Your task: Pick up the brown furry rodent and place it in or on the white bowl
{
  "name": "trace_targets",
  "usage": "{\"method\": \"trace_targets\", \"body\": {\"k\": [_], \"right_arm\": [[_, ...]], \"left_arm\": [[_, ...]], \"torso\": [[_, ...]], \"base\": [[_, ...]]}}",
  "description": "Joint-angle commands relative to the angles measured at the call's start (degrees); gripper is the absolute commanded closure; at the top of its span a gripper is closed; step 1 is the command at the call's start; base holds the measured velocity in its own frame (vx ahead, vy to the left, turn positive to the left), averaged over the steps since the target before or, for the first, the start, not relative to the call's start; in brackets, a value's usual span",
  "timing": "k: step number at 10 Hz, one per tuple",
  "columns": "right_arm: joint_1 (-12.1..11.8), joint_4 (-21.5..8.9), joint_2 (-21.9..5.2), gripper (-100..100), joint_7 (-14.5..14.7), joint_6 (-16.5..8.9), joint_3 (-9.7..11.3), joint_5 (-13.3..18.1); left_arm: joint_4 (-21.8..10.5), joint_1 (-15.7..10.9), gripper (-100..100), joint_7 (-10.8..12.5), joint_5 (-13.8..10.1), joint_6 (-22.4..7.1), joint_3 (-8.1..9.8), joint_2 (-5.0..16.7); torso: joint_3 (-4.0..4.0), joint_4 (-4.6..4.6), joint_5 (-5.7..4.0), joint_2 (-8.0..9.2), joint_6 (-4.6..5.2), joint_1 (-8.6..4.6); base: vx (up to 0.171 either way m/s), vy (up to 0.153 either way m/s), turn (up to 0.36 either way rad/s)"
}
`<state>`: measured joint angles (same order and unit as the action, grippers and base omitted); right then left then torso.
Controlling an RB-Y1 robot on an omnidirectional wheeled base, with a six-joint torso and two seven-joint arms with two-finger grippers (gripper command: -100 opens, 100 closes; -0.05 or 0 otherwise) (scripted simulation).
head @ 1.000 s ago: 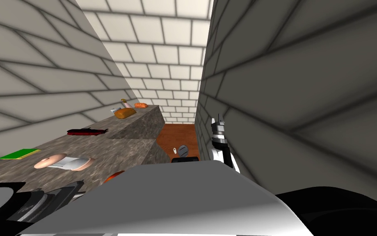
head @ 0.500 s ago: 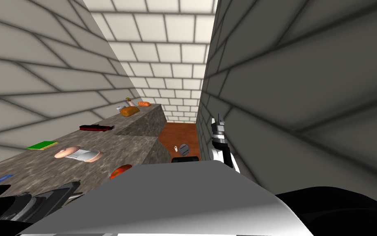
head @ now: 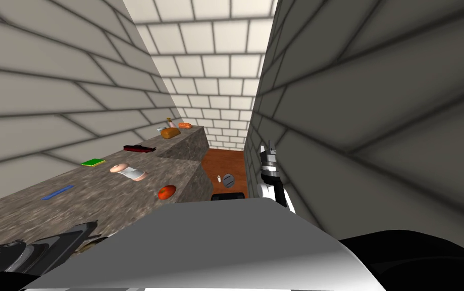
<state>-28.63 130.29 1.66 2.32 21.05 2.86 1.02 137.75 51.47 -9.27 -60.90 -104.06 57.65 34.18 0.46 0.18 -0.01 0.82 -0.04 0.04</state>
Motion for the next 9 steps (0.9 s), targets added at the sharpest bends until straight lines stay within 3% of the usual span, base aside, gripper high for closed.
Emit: {"method": "trace_targets", "body": {"k": [1,3,4,8,9], "right_arm": [[0.0,0.0,0.0,0,0.0,0.0,0.0,0.0],[0.0,0.0,0.0,0,0.0,0.0,0.0,0.0],[-0.01,0.0,0.0,0,0.0,0.0,0.0,0.0],[-0.02,0.0,0.0,0,0.0,0.0,0.0,0.0],[-0.02,0.0,0.0,0,0.0,0.0,0.0,0.0]], "left_arm": [[1.82,0.5,100,-0.38,-0.95,-0.15,1.07,-0.31],[2.29,0.7,100,-0.48,-1.34,-0.4,1.53,-0.4],[2.39,0.76,-100,-0.56,-1.41,-0.51,1.62,-0.41],[2.37,0.78,-100,-0.56,-1.4,-0.52,1.62,-0.42],[2.37,0.78,0,-0.56,-1.4,-0.52,1.62,-0.42]], "torso": [[0.0,0.0,0.0,0.0,0.0,0.0],[-0.02,0.0,-0.03,-0.04,-0.02,-0.05],[-0.15,-0.04,-0.01,-0.29,0.05,-0.03],[-0.4,-0.15,-0.01,-0.69,0.06,-0.02],[-0.4,-0.15,-0.01,-0.7,0.06,-0.02]], "base": [[-0.135,-0.008,0.096],[-0.102,0.001,0.085],[-0.014,-0.001,-0.002],[-0.002,0.0,0.0],[0.0,0.0,0.0]]}}
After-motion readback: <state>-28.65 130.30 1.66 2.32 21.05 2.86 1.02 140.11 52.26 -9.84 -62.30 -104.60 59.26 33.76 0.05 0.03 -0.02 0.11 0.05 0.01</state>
